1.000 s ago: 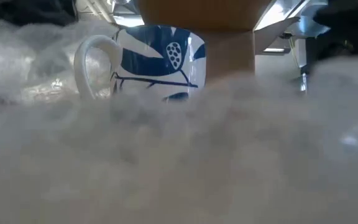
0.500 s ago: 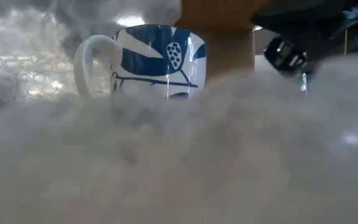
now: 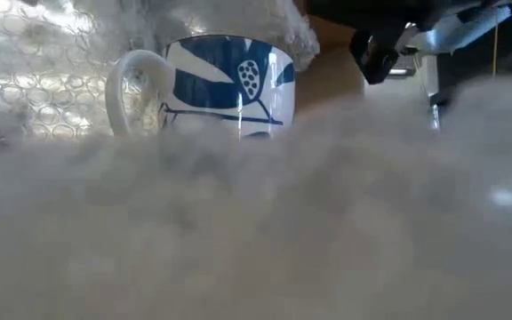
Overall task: Wrap mug
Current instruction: Wrap the white and blue mug with the bubble wrap
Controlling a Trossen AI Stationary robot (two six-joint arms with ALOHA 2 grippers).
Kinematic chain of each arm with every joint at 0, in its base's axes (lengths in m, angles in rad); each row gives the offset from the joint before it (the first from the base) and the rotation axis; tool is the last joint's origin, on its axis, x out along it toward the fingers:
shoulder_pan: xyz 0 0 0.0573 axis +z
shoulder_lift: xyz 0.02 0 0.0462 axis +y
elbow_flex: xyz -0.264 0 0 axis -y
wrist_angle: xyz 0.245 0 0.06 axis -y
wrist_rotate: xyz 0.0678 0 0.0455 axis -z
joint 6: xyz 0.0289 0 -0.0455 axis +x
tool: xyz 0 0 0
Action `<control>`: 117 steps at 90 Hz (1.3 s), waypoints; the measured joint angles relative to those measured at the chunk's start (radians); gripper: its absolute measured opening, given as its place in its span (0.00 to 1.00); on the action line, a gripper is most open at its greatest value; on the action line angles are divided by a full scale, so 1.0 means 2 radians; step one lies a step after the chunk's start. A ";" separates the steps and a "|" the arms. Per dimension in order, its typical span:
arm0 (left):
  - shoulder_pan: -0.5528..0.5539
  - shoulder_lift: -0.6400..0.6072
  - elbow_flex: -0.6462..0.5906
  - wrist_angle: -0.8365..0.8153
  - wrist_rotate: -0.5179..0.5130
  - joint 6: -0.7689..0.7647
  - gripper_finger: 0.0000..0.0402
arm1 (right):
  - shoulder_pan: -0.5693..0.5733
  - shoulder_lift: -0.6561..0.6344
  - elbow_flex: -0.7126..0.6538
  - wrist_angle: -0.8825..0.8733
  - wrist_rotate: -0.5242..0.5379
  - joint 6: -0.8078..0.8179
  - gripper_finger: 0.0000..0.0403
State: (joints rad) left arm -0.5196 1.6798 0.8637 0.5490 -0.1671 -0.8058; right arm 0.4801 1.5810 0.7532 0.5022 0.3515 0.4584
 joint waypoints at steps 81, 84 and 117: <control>0.004 0.025 0.037 0.162 0.034 0.144 0.00 | -0.038 -0.074 0.047 -0.219 0.079 -0.047 0.00; 0.004 0.028 0.037 0.174 0.044 0.145 0.00 | -0.038 -0.084 0.047 -0.230 0.087 -0.044 0.00; 0.005 0.085 0.080 0.247 0.175 0.159 0.00 | -0.038 -0.146 0.047 -0.266 0.089 -0.037 0.00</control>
State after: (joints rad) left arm -0.5102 1.8496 1.0232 1.0428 0.1830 -0.4871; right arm 0.4049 1.2899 0.8464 -0.0303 0.5300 0.3844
